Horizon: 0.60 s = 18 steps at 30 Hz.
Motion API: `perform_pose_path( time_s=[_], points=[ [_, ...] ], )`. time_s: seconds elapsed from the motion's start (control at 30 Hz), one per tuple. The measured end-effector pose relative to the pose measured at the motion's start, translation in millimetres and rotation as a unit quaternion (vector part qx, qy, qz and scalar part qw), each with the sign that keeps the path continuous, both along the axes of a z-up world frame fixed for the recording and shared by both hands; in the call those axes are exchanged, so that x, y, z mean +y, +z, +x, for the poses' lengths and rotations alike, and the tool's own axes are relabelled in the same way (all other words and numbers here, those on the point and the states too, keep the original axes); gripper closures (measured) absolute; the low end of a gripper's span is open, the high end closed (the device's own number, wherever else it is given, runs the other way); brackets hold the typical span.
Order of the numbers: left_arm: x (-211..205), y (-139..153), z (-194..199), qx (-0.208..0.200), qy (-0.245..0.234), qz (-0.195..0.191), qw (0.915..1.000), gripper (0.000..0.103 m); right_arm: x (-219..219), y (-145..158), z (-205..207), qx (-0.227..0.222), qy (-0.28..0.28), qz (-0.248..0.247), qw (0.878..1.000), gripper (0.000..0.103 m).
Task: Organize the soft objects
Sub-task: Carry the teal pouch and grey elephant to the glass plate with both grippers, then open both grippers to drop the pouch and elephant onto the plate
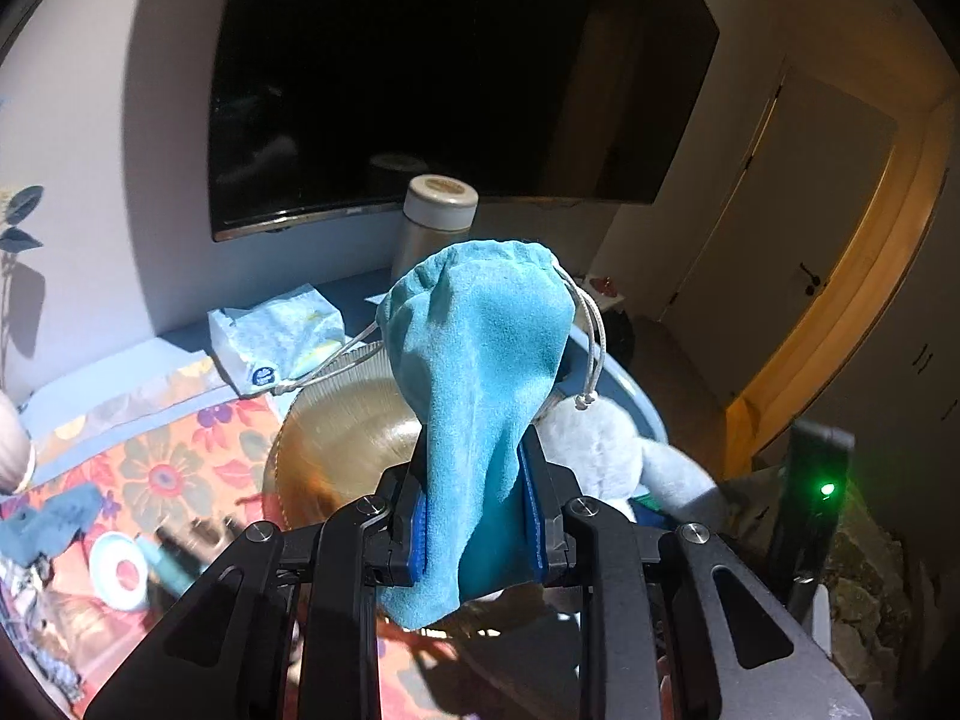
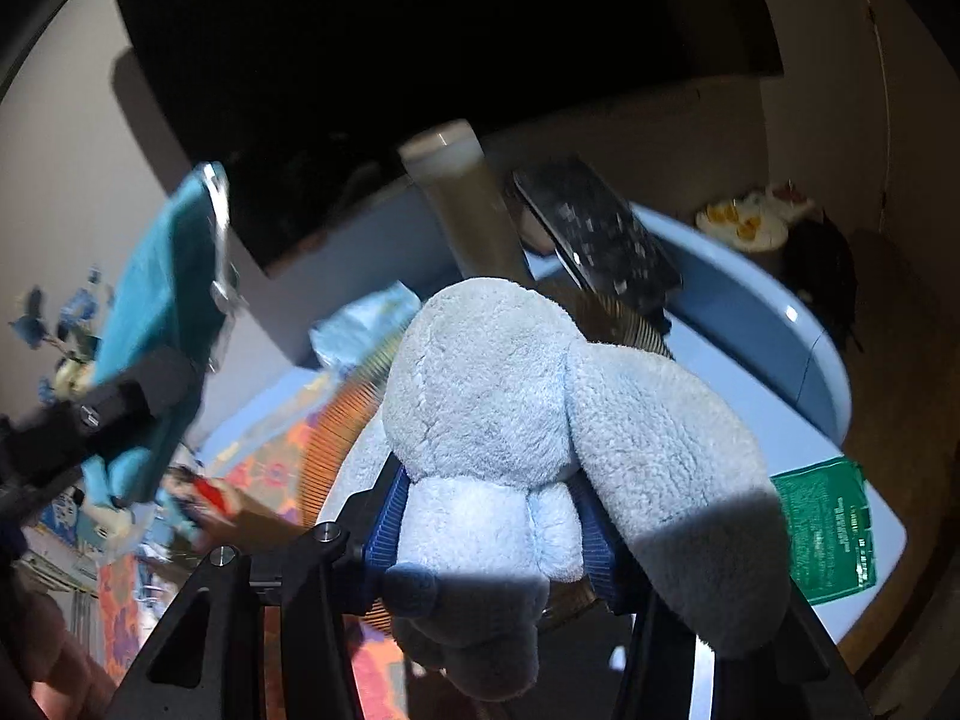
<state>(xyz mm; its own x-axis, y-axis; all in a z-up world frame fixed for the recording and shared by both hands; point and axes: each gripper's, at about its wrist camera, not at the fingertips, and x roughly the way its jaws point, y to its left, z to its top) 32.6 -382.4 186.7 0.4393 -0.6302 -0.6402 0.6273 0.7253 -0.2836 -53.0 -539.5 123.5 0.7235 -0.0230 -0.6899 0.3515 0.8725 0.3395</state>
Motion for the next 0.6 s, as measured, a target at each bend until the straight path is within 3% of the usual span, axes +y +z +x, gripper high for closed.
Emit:
perform_pose_path(
  time_s=[0.07, 0.13, 0.23, 0.33, 0.6],
  points=[
    [-8.9, -5.2, 7.3, 0.002, -0.003, 0.002, 1.0, 0.081, -4.4, -9.8, 7.5, 0.008, 0.005, 0.008, 1.0, 0.049],
    [-17.3, -10.4, 11.7, 0.007, 0.0, 0.013, 0.9999, 0.063, -9.3, -15.4, 12.5, 0.016, 0.005, 0.012, 1.0, 0.047],
    [-23.7, -17.8, 14.9, 0.018, -0.005, 0.025, 0.9995, 0.062, -16.0, -16.6, 10.2, 0.017, 0.008, 0.024, 1.0, 0.044],
    [-21.7, -21.8, 14.4, 0.026, -0.004, 0.025, 0.9993, 0.06, -17.5, -10.1, 2.6, 0.018, 0.003, 0.005, 1.0, 0.04],
    [2.1, -2.6, -13.2, 0.002, -0.002, 0.014, 0.9999, 0.06, -0.3, 11.1, -21.5, 0.009, 0.015, -0.032, 0.999, 0.04]
  ],
)
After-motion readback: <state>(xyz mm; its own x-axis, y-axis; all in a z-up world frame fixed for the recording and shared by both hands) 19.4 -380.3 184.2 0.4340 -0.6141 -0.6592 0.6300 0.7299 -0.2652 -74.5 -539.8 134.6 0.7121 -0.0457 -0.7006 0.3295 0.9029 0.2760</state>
